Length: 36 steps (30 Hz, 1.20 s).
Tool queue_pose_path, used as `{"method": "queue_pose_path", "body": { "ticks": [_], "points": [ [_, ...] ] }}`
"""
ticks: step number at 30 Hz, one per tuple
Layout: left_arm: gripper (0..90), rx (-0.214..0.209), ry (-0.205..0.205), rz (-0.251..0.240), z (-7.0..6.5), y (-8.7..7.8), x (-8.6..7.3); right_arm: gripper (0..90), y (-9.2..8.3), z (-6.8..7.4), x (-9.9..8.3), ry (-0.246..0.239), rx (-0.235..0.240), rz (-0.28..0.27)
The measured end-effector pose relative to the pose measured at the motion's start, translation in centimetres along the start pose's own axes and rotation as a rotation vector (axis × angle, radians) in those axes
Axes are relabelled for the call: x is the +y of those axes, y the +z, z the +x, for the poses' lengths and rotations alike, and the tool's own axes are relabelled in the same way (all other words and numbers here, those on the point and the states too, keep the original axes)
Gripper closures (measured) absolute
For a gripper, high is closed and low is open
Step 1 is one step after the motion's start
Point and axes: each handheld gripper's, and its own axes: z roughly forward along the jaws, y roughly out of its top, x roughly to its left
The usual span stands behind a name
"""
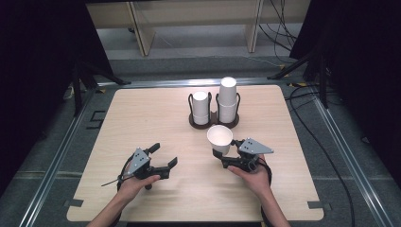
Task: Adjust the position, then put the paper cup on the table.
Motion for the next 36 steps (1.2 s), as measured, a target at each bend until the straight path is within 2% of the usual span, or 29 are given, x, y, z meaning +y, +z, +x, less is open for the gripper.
{"method": "queue_pose_path", "body": {
  "ticks": [1, 2, 3, 4, 7, 8, 9, 10, 11, 12, 13, 14, 15, 16, 17, 18, 19, 20, 21, 22, 23, 24, 25, 26, 27, 29, 32, 35, 36],
  "points": [
    [7.5, 0.021, -0.026, 0.036, -0.2, -0.4, 0.0, 30.7, 0.1, 0.2, 0.0, 0.024, 0.002, 0.002],
    [7.5, 0.024, -0.036, 0.024, -0.3, -0.4, 0.1, 30.7, 0.2, 0.2, 0.0, 0.012, 0.001, 0.002],
    [7.5, 0.008, -0.034, -0.018, -0.3, -0.1, 0.0, 30.7, 0.3, 0.3, 0.0, 0.013, -0.009, -0.005],
    [7.4, 0.016, -0.040, 0.014, -0.5, -0.4, 0.2, 30.7, 0.5, 0.3, -0.1, 0.017, 0.002, 0.002],
    [7.2, 0.013, -0.048, 0.007, -0.7, -0.4, 0.6, 30.7, 0.7, 0.8, 0.0, 0.022, 0.016, 0.009],
    [7.0, -0.002, -0.030, -0.020, -0.6, -0.2, 0.7, 30.7, 0.9, 0.7, 0.0, -0.004, 0.023, -0.004],
    [7.0, 0.006, -0.041, -0.011, -0.8, -0.4, 0.8, 30.7, 1.1, 0.9, 0.0, 0.011, 0.025, 0.015],
    [7.0, 0.011, -0.053, 0.001, -0.9, -0.5, 0.8, 30.7, 1.3, 1.0, -0.1, 0.007, 0.025, -0.009],
    [7.0, 0.000, -0.033, -0.014, -0.8, -0.4, 0.9, 30.7, 1.5, 0.8, -0.1, 0.005, 0.037, 0.008],
    [6.9, -0.010, -0.035, -0.033, -0.9, -0.3, 0.9, 30.7, 1.6, 0.9, -0.2, -0.011, 0.038, -0.006],
    [7.0, -0.010, -0.041, -0.034, -0.9, -0.3, 0.9, 30.7, 1.7, 1.1, -0.2, 0.007, 0.032, 0.013],
    [7.0, -0.009, -0.046, -0.035, -1.0, -0.2, 0.9, 30.7, 1.7, 0.9, -0.2, -0.034, 0.032, 0.026],
    [7.0, 0.003, -0.058, 0.001, -1.2, -0.4, 0.9, 30.7, 1.7, 1.0, -0.2, -0.020, 0.028, 0.036],
    [7.0, -0.004, -0.048, 0.003, -1.2, -0.2, 1.0, 30.7, 1.9, 1.1, -0.3, -0.006, 0.051, 0.012],
    [7.0, -0.006, 0.218, 0.002, 0.5, 0.0, 1.7, 30.7, 1.9, 1.1, -0.2, -0.014, 0.042, 0.025],
    [7.0, -0.016, 0.235, -0.004, 0.6, 0.2, 1.8, 30.7, 1.9, 1.2, -0.2, -0.032, 0.030, 0.018],
    [7.0, -0.027, 0.235, 0.030, 0.4, 0.1, 2.0, 30.7, 1.9, 1.2, -0.2, -0.024, 0.034, 0.013],
    [7.0, -0.013, -0.071, 0.012, -1.8, 0.3, 1.3, 30.7, 2.0, 1.1, -0.2, -0.045, 0.039, -0.004],
    [7.0, -0.033, -0.075, 0.005, -2.1, 0.6, 1.6, 30.7, 2.0, 1.4, -0.3, -0.005, 0.052, 0.009],
    [7.0, -0.033, -0.068, 0.010, -2.2, 0.8, 1.8, 30.7, 1.8, 1.5, -0.3, -0.028, 0.024, 0.024],
    [7.0, -0.047, -0.041, 0.000, -2.1, 1.1, 2.0, 30.7, 1.8, 1.7, -0.4, -0.006, 0.018, 0.030],
    [7.0, -0.069, -0.095, 0.013, -2.6, 1.4, 2.1, 30.7, 1.9, 1.7, -0.4, -0.020, 0.034, 0.019],
    [7.0, -0.083, -0.114, 0.019, -2.9, 1.7, 2.3, 30.7, 1.9, 1.8, -0.5, -0.013, 0.018, 0.017],
    [7.0, -0.092, -0.111, 0.018, -3.1, 2.0, 2.4, 30.7, 1.8, 2.1, -0.5, 0.012, 0.012, 0.031],
    [7.1, -0.099, -0.086, 0.032, -3.3, 2.2, 2.7, 30.7, 1.8, 2.0, -0.5, -0.019, 0.008, 0.022],
    [7.1, -0.112, -0.072, 0.020, -3.7, 2.8, 3.1, 30.7, 1.6, 2.2, -0.4, -0.011, -0.009, 0.025],
    [7.2, -0.132, -0.048, 0.022, -4.1, 3.5, 3.7, 30.7, 1.6, 2.1, -0.6, 0.006, -0.002, 0.015],
    [7.2, -0.155, -0.032, 0.017, -4.4, 4.2, 4.4, 30.7, 1.8, 2.0, -0.6, -0.013, -0.004, 0.014],
    [7.3, -0.159, -0.023, 0.025, -4.5, 4.4, 4.6, 30.7, 1.9, 2.2, -0.7, 0.010, 0.006, 0.021]
  ]
}}
